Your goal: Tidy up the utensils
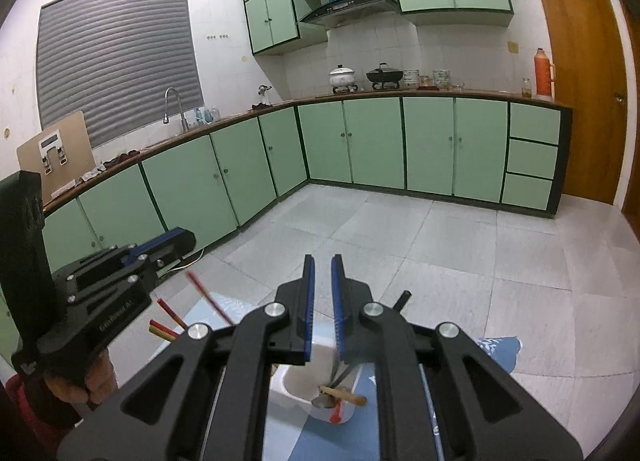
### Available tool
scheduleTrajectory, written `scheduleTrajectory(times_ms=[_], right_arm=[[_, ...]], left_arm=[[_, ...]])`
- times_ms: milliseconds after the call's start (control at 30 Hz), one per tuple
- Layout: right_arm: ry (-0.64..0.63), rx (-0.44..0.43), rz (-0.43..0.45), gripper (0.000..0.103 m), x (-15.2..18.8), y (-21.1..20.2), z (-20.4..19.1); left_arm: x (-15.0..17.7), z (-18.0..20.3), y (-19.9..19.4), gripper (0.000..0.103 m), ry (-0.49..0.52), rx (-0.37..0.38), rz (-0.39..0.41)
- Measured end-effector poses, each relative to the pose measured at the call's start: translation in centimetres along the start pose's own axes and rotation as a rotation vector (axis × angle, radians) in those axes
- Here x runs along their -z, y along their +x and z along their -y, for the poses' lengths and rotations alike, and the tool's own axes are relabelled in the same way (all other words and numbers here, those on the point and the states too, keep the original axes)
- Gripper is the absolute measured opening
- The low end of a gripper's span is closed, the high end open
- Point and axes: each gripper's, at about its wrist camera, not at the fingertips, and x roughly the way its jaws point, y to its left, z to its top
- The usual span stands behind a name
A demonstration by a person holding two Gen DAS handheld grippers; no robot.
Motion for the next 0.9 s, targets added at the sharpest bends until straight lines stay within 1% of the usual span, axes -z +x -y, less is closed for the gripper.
scheduleTrajectory(times_ms=[33,67,100,133,167,200,233,267,300,367,400,433,467,500,533,600,633,700,767,900], right_arm=[[0.003,0.002,0.004,0.011,0.0,-0.3,0.0],[0.010,0.004,0.011,0.012,-0.1,-0.8,0.1],[0.014,0.007,0.018,0.013,-0.1,-1.2,0.2],[0.020,0.011,0.028,0.020,0.0,-1.8,0.3],[0.025,0.018,0.034,0.027,-0.1,-2.2,0.4],[0.033,0.029,0.044,0.031,0.1,-3.0,0.4],[0.040,0.038,0.053,0.038,0.3,-3.8,0.5],[0.050,0.045,0.060,0.046,0.5,-4.5,0.5],[0.057,0.052,0.062,0.050,0.9,-5.1,0.6],[0.069,0.057,0.072,0.064,1.6,-6.4,0.7],[0.073,0.058,0.076,0.067,2.1,-7.0,0.6],[0.079,0.065,0.081,0.076,2.6,-7.6,0.4],[0.084,0.075,0.086,0.085,3.1,-8.2,0.3],[0.089,0.086,0.089,0.088,3.6,-8.8,0.1],[0.092,0.096,0.090,0.090,4.1,-9.4,-0.1],[0.094,0.106,0.081,0.093,5.1,-10.3,-0.4],[0.098,0.110,0.075,0.098,5.6,-10.7,-0.6],[0.106,0.116,0.061,0.098,6.7,-11.5,-1.1],[0.108,0.126,0.044,0.098,7.6,-12.2,-1.6],[0.108,0.139,0.020,0.098,8.8,-13.3,-2.3]], left_arm=[[-0.2,-0.1,-0.2,0.013,-0.001,-0.001,0.004],[-0.3,-0.2,-0.5,0.018,-0.002,-0.004,0.012],[-0.4,-0.3,-0.8,0.025,-0.003,-0.007,0.017],[-0.5,-0.3,-1.4,0.030,-0.005,-0.013,0.024],[-0.5,-0.4,-1.9,0.037,-0.008,-0.019,0.030],[-0.6,-0.5,-2.3,0.041,-0.010,-0.020,0.033],[-0.7,-0.6,-2.7,0.042,-0.014,-0.021,0.035],[-0.6,-0.6,-3.4,0.047,-0.016,-0.023,0.037],[-0.5,-0.7,-4.0,0.052,-0.016,-0.024,0.038],[-0.2,-0.7,-5.1,0.057,-0.018,-0.025,0.041],[0.1,-0.5,-6.0,0.060,-0.016,-0.022,0.041],[0.4,-0.4,-6.5,0.062,-0.016,-0.023,0.038],[0.6,-0.4,-7.0,0.066,-0.016,-0.026,0.036],[1.0,-0.3,-7.8,0.070,-0.020,-0.030,0.033],[1.4,-0.2,-8.4,0.071,-0.025,-0.029,0.030],[2.0,-0.1,-9.4,0.080,-0.034,-0.030,0.018],[2.4,0.0,-10.0,0.082,-0.036,-0.035,0.014],[3.3,0.1,-11.0,0.089,-0.034,-0.047,0.002],[4.0,0.2,-12.0,0.093,-0.029,-0.056,-0.006],[5.0,0.3,-13.9,0.097,-0.024,-0.067,-0.021]])
